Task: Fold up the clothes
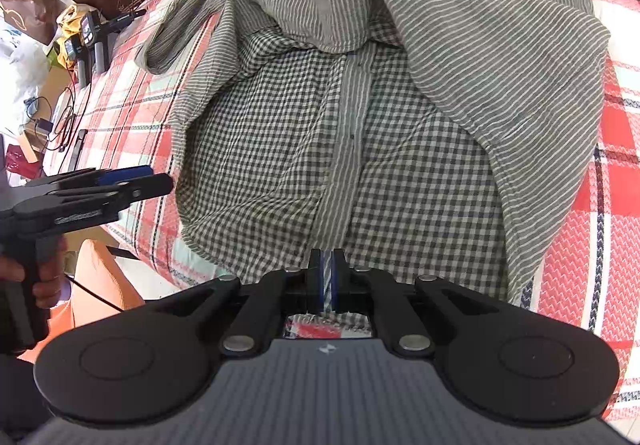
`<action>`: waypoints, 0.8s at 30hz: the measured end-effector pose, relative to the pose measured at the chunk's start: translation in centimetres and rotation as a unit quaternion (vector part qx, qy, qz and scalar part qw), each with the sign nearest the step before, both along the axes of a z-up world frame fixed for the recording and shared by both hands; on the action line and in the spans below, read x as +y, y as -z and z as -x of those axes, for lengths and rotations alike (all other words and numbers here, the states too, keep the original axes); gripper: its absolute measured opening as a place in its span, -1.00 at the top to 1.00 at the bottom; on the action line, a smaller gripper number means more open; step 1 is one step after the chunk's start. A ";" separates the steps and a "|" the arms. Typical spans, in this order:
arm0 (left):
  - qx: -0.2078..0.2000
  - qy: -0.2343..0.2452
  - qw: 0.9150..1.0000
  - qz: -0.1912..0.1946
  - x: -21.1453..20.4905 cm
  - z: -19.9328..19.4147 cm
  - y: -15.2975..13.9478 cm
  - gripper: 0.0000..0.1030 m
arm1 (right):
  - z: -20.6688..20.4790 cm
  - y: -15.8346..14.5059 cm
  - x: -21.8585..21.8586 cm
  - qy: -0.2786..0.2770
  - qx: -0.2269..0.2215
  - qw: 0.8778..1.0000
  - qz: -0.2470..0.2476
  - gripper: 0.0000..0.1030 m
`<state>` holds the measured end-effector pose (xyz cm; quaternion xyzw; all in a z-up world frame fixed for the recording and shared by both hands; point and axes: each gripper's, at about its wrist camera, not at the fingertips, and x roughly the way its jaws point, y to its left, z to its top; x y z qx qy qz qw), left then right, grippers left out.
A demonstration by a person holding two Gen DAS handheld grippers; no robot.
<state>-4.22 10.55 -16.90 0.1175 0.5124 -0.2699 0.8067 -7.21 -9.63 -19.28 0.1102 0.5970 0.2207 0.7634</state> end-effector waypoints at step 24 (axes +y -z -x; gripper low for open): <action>-0.062 -0.095 0.990 -0.079 1.0 -0.9 1.6 1.00 | 1.0 0.8 0.6 -0.008 0.017 1.000 -0.001 0.49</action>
